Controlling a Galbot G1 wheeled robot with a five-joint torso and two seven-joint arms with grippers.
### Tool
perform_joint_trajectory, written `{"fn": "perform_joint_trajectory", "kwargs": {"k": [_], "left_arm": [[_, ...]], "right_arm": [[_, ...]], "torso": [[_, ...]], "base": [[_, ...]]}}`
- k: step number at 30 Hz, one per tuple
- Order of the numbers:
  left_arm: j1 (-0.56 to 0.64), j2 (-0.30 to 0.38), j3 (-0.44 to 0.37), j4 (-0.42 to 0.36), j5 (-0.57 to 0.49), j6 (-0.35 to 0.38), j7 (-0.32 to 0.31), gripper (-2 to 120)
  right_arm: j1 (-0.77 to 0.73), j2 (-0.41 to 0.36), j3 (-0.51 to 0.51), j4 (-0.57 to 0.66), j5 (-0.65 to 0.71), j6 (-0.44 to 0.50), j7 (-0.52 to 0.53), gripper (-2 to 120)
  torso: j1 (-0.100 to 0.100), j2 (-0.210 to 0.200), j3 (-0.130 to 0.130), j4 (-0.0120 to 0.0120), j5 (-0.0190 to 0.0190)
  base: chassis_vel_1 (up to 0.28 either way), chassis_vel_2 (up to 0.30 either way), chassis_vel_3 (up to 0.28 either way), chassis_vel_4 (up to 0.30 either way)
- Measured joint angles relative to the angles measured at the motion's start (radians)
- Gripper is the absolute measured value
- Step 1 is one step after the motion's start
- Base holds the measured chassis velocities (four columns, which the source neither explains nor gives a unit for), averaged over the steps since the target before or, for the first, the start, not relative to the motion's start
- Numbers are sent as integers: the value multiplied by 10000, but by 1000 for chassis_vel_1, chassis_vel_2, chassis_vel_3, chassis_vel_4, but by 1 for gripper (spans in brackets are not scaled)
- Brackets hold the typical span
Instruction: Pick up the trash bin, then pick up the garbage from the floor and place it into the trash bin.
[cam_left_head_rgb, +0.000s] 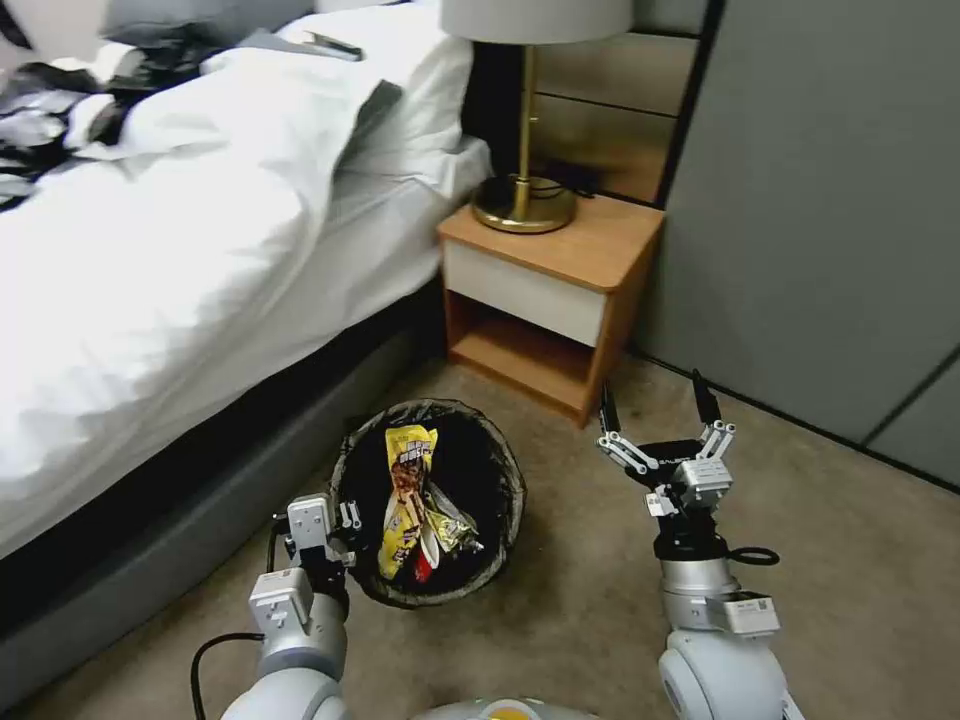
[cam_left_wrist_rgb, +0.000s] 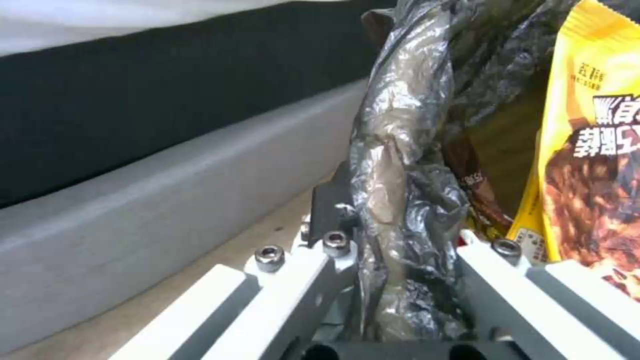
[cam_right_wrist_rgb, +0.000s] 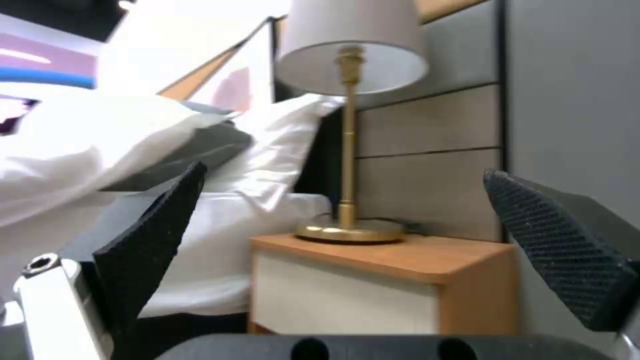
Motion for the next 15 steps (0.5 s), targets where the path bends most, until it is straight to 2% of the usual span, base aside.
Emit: {"fn": "perform_joint_trajectory", "kwargs": {"k": [15], "left_arm": [[87,12,6,-41,57,32,-3,0]], "right_arm": [[55,-33,-17,-105,35,-303,-33,100]], "torso": [[0,0,0,0,0]], "base": [[128,124,125,121]]}}
